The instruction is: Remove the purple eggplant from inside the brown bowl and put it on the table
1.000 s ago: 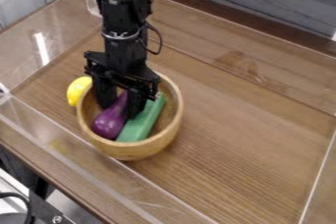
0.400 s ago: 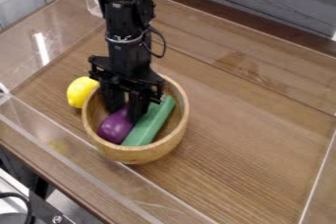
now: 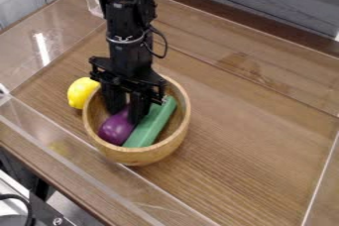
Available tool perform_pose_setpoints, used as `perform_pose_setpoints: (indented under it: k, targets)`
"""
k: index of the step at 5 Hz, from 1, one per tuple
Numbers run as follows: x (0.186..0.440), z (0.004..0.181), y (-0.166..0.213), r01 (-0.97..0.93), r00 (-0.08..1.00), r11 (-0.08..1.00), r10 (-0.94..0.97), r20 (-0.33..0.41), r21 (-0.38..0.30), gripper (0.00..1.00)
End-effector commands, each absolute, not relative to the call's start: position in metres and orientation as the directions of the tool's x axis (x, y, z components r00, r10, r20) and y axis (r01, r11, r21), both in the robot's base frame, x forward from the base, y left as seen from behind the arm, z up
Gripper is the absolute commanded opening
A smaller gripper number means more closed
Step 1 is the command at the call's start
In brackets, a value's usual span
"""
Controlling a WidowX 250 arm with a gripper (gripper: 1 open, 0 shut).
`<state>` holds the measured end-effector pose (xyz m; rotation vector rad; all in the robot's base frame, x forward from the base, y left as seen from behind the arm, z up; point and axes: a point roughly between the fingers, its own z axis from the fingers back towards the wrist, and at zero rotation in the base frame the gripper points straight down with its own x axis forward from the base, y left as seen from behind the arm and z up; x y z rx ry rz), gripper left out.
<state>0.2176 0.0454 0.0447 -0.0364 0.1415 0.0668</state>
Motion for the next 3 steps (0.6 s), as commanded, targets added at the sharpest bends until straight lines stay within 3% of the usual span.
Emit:
perform_pose_setpoints:
  k: [1, 3]
  targets:
    - [0.2235, 0.0544, 0.0488, -0.082, 0.991, 0.996, 0.078, -0.105, -0.030, 0.00]
    - [0.2234, 0.0549, 0.0494, -0.092, 0.991, 0.995, 0.088, -0.105, -0.035, 0.00]
